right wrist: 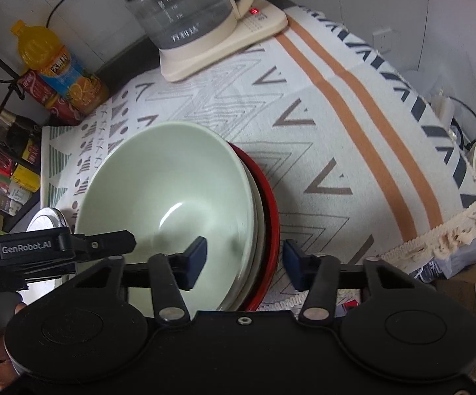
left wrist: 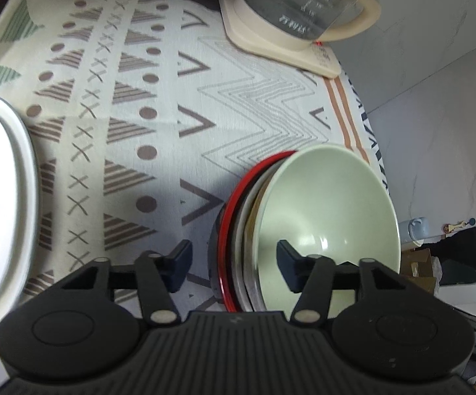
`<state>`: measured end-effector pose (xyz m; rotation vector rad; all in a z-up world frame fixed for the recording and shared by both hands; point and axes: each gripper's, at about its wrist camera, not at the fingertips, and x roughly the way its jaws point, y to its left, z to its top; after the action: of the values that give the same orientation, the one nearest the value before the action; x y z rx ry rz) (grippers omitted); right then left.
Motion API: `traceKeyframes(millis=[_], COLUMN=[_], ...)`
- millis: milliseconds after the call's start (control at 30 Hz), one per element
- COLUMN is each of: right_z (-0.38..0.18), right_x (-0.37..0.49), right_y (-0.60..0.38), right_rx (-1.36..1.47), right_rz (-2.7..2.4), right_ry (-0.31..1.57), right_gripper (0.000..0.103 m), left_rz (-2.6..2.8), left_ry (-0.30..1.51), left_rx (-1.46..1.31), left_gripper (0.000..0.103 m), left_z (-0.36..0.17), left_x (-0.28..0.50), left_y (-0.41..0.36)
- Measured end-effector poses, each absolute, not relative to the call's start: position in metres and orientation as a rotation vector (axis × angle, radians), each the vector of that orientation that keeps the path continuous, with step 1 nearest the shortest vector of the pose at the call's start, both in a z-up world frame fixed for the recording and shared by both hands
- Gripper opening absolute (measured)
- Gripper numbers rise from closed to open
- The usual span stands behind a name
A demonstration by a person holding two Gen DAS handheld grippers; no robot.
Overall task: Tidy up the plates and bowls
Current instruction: 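Close the left gripper on the red bowl rim while the right gripper closes too, then lift the nested bowl stack with both grippers and carry it over the plates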
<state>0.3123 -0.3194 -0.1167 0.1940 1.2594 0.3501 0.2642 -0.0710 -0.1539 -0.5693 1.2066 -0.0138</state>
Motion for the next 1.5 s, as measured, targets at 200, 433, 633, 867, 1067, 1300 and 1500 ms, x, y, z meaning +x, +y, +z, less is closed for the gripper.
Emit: traceKeyframes(millis=[200, 433, 633, 867, 1067, 1300, 1500], right_z=[-0.126, -0.126, -0.123, -0.112, -0.1, -0.083, -0.071], right_x=[0.315, 0.317, 0.315, 0.311, 0.31, 0.31, 0.309], right_y=[-0.317, -0.315, -0.307, -0.298, -0.28, -0.256, -0.231], right_rx=[0.174, 0.147, 0.128, 0.111, 0.085, 0.061, 0.035], right_rz=[0.33, 0.328, 0.329, 0.36, 0.398, 0.456, 0.51], right_ry=[1.301, 1.31, 1.303, 1.274, 1.245, 1.21, 1.184], right_gripper=[0.038, 0.028, 0.028, 0.028, 0.028, 0.028, 0.028], left_rz=[-0.022, -0.012, 0.005, 0.017, 0.039, 0.075, 0.111], left_ry=[1.251, 1.253, 1.243, 1.208, 1.169, 1.116, 1.071], left_rx=[-0.578, -0.571, -0.574, -0.59, -0.61, -0.63, -0.642], left_gripper=[0.038, 0.029, 0.029, 0.029, 0.029, 0.029, 0.029], left_z=[-0.169, -0.172, -0.17, -0.16, -0.148, -0.13, -0.113], left_x=[0.267, 0.267, 0.263, 0.253, 0.243, 0.229, 0.219], left_y=[-0.076, -0.072, -0.068, -0.058, -0.044, -0.022, -0.001])
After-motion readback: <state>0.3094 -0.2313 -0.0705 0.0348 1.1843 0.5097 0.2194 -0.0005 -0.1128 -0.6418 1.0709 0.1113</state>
